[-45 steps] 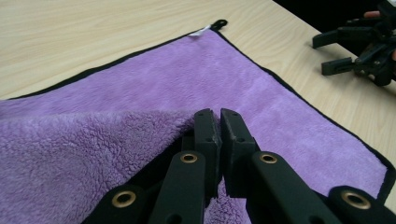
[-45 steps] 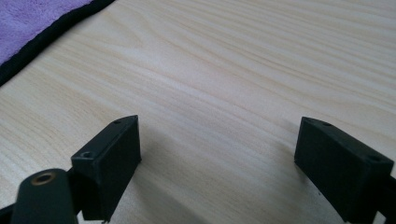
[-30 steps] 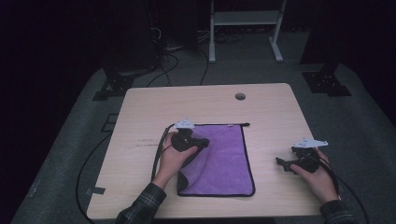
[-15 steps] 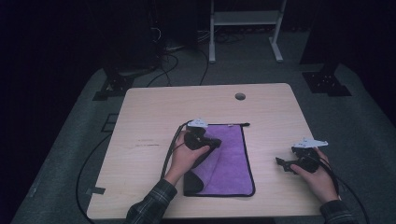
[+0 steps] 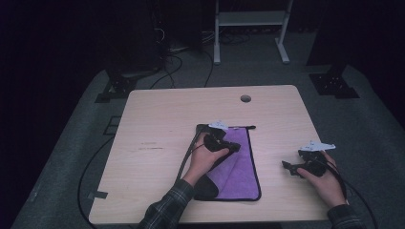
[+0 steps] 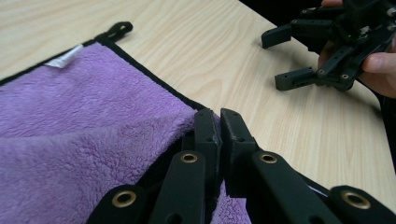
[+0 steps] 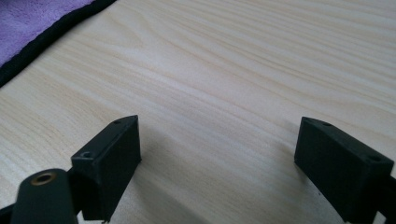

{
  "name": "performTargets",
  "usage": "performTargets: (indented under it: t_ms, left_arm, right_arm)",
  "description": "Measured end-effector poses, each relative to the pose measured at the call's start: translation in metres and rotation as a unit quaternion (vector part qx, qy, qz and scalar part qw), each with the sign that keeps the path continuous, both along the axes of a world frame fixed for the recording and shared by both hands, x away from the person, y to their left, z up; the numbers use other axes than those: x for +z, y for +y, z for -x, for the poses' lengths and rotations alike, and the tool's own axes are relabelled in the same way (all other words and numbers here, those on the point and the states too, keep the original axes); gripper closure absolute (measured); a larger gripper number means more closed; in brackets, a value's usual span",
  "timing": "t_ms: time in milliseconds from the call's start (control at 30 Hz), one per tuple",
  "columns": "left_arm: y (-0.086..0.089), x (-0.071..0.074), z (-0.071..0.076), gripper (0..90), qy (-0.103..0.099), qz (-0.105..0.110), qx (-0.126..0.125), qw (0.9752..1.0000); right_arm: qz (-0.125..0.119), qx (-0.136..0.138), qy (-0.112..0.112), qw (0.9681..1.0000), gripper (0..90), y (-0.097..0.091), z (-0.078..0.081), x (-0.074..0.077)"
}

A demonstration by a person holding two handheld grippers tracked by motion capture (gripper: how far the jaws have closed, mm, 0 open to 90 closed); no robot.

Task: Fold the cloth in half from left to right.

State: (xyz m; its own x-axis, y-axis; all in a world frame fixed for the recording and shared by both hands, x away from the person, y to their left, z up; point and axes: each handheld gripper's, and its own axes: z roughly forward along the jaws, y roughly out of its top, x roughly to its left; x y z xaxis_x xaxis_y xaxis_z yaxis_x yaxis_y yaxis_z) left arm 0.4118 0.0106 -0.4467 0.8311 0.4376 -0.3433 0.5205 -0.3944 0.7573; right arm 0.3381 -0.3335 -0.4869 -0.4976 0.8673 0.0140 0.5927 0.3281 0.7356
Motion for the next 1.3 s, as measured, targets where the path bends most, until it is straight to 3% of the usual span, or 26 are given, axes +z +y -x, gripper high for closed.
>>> performTargets:
  t_ms: [267, 433, 600, 933, 1100, 1300]
  left_arm:
    - [-0.023, -0.005, -0.002, 86.1, 0.005, -0.008, -0.019, 0.9998]
    - [-0.037, -0.016, -0.004, 85.3, 0.010, -0.041, -0.032, 0.9986]
    - [-0.036, -0.018, -0.005, 72.4, 0.014, -0.028, -0.037, 0.9988]
    - [-0.005, -0.003, 0.002, 53.1, -0.023, -0.026, -0.028, 0.9990]
    - [0.015, 0.002, 0.009, 51.7, -0.044, -0.030, -0.019, 0.9984]
    - [0.041, 0.004, 0.016, 49.7, -0.054, -0.039, 0.000, 0.9978]
  right_arm:
    - [0.000, 0.000, 0.001, 1.0000, 13.1, 0.000, 0.000, 0.000]
    - [0.000, 0.000, 0.001, 1.0000, 13.0, 0.000, 0.000, 0.000]
    - [0.000, 0.000, 0.001, 1.0000, 13.0, 0.000, 0.000, 0.000]
    - [0.001, 0.000, 0.000, 1.0000, 12.7, 0.000, 0.000, 0.000]
    - [0.000, -0.004, 0.001, 1.0000, 12.7, 0.001, -0.001, 0.000]
    - [0.001, -0.012, 0.001, 0.9999, 12.7, 0.003, -0.001, 0.000]
